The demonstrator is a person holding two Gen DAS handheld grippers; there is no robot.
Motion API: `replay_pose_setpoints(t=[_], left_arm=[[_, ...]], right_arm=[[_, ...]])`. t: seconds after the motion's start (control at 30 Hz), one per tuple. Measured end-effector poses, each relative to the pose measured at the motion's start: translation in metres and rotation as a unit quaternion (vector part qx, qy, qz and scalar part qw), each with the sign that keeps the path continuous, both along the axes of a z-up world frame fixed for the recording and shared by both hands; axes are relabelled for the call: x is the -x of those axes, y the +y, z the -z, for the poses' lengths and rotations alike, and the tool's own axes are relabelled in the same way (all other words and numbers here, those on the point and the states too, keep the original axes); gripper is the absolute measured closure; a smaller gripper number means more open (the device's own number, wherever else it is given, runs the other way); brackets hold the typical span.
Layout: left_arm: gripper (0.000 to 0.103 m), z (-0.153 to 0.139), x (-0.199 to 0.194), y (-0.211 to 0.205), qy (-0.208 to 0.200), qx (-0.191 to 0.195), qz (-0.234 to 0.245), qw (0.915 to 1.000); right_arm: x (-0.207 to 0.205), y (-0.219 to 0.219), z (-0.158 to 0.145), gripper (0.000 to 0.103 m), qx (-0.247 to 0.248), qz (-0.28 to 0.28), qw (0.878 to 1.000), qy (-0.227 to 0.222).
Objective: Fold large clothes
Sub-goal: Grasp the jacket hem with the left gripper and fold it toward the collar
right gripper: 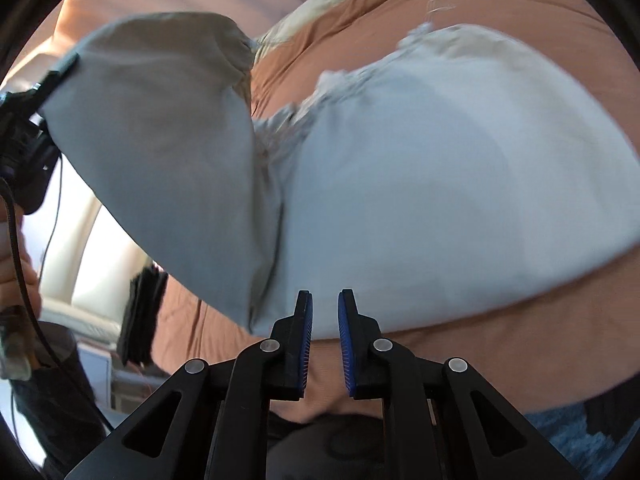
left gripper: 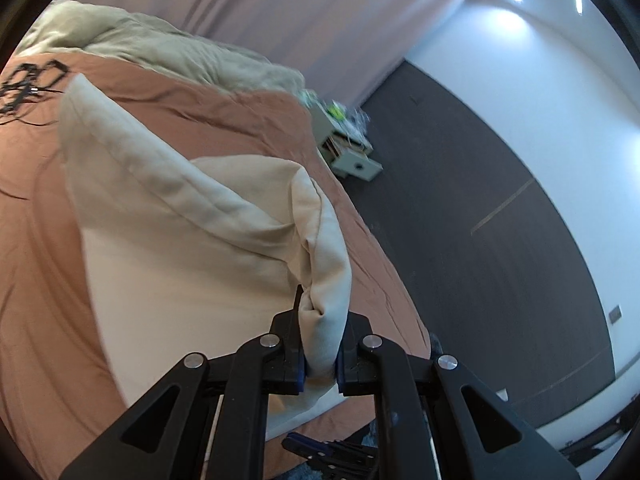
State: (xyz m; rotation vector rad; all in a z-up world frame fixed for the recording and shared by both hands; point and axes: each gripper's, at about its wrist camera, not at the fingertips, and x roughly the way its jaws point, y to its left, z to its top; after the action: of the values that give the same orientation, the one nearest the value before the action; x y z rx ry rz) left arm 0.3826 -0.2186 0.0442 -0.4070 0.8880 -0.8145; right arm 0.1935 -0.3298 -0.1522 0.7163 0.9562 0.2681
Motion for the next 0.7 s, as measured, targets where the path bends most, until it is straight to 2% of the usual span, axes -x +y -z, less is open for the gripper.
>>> replay_pose_setpoints(t=[0.1,0.27,0.33,0.4,0.43,0.5,0.6,0.63,0.67,0.7], left_arm=[[0.091,0.017,-0.003,-0.043,0.015,-0.025,0.030,0.9991],[0.091,0.060,0.002,-0.115,0.048,-0.072,0.077,0.9933],[0.091,0.075,0.006,-0.134,0.059,-0.090,0.085,0.9905],[0.091,0.084,0.011,-0.145,0.068,-0.100,0.091,0.9885],[0.089,0.088,0.008,-0.149,0.072,-0.104,0.096,0.9873],[0.083,0.093,0.010,-0.152,0.081,-0.101,0.110,0.9855],[0.068,0.096,0.011,-0.152,0.097,-0.099,0.124,0.9826],[0.060,0.092,0.013,-0.152,0.090,-0.096,0.123,0.9836],[0.047,0.088,0.013,-0.149,0.083,-0.095,0.121,0.9845],[0.039,0.085,0.016,-0.146,0.075,-0.094,0.117,0.9858]], right_arm=[[0.011,-0.034,0.004,0.088,-0.014,0.031,0.999,0.005],[0.033,-0.076,0.014,0.088,-0.019,0.085,0.996,0.018],[0.042,-0.091,0.019,0.080,-0.020,0.106,0.994,0.026],[0.049,-0.104,0.021,0.065,-0.019,0.125,0.991,0.030],[0.051,-0.108,0.021,0.063,-0.020,0.132,0.991,0.030],[0.054,-0.117,0.024,0.049,-0.029,0.143,0.989,0.032],[0.052,-0.121,0.025,0.040,-0.045,0.152,0.987,0.025],[0.050,-0.122,0.024,0.039,-0.050,0.151,0.987,0.022],[0.049,-0.122,0.022,0.035,-0.055,0.151,0.987,0.019],[0.047,-0.121,0.020,0.030,-0.058,0.149,0.987,0.016]])
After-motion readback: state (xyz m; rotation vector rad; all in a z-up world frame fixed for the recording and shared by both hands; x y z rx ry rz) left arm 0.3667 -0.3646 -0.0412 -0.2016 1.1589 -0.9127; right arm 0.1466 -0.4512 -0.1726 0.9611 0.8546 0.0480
